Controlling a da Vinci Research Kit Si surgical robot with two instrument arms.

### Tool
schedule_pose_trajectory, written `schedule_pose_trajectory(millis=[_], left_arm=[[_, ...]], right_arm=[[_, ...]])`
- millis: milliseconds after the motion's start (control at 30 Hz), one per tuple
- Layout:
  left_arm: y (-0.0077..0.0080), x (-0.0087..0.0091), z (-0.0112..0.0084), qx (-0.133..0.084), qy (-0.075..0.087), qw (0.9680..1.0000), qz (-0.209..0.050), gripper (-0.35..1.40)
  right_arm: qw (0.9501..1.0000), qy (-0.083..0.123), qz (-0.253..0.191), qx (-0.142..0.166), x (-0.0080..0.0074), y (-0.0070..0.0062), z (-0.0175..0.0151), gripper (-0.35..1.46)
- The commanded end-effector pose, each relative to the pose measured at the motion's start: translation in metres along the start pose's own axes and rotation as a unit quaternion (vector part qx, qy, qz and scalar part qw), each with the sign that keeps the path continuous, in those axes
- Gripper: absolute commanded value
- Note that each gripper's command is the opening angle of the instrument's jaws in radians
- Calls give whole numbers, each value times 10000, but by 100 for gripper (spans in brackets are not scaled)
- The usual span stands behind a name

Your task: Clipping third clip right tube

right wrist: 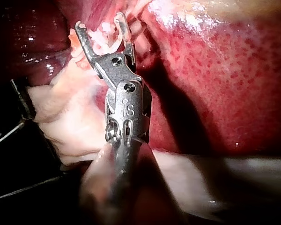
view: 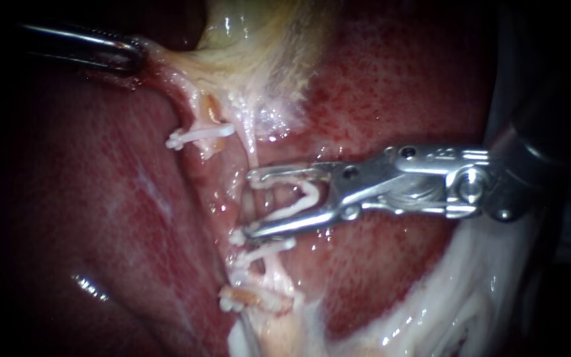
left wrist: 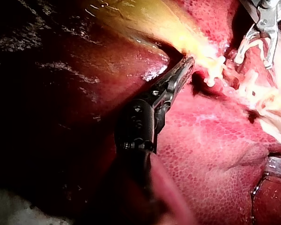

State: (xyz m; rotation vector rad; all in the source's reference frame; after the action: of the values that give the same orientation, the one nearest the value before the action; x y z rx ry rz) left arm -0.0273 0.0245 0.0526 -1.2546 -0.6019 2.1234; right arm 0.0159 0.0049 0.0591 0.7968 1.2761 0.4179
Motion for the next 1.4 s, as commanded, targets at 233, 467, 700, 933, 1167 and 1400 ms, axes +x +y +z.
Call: schedule_pose_trajectory(millis=[233, 467, 700, 933, 1167, 1400], left_arm=[[1, 0, -1, 8, 0, 10000, 6, -35], [1, 0, -1, 9, 0, 10000, 5, -35], [1, 0, -1, 11, 0, 10000, 5, -35], [2, 0, -1, 12, 1, 10000, 4, -35], [2, 0, 0, 15, 1, 10000, 4, -35], [2, 0, 1, 17, 2, 10000, 4, -35]], right_arm=[[9997, -27, 228, 12, -25, 23, -6, 50], [9987, -102, 465, 187, -53, 39, 10, 50], [9970, -35, 645, 419, -62, 45, 35, 50], [9964, 108, 713, 450, -58, 50, 51, 50], [9942, 366, 861, 522, -51, 53, 60, 50], [9908, 674, 973, 653, -28, 49, 54, 50]])
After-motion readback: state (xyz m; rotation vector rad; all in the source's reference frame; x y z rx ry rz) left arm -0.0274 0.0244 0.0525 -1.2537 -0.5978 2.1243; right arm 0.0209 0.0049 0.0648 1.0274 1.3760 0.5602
